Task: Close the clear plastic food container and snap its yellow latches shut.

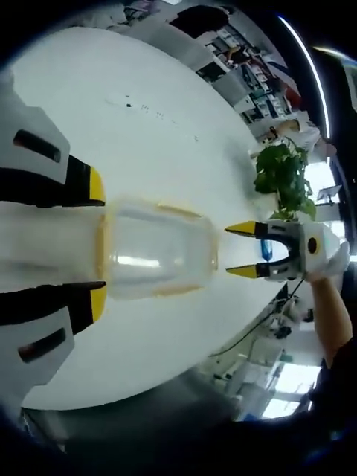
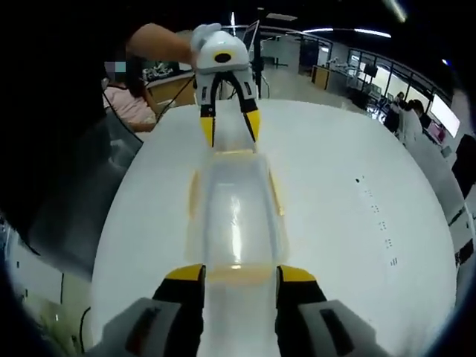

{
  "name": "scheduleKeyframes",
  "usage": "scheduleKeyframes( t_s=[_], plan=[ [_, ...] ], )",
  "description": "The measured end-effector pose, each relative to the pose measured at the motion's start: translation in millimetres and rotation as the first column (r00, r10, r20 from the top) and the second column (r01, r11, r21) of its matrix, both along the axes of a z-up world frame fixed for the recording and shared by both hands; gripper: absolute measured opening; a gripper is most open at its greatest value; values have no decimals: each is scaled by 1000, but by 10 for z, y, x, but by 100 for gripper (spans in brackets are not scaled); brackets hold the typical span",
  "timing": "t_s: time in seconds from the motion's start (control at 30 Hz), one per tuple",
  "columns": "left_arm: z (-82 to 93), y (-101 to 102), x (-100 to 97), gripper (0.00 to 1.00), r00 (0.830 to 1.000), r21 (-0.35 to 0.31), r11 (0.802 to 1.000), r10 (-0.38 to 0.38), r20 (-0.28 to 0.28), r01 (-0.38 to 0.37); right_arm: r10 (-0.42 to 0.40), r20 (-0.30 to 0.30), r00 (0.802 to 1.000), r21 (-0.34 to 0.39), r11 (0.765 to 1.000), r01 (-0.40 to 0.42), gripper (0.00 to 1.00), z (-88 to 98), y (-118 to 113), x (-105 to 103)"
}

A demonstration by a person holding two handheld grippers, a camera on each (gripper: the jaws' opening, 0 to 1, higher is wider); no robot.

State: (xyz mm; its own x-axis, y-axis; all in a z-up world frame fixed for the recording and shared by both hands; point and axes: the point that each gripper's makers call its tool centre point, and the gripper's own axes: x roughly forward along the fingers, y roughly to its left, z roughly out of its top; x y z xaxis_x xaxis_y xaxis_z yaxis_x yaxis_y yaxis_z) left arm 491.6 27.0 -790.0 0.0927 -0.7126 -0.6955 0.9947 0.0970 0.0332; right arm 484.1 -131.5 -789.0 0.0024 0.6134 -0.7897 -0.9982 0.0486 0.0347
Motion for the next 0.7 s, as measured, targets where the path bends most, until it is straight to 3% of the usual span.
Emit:
scheduleKeyframes(
  t_s=[0.37, 0.7],
  plan=[
    [-34, -97, 25, 35, 1000, -19, 1000, 0, -6, 0, -19, -8, 1000, 41, 999, 19, 33, -31, 103, -21],
    [24, -311, 112, 35, 1000, -73, 997, 3, 9, -2, -20, 3, 1000, 68, 998, 20, 33, -46, 307, -18]
  ],
)
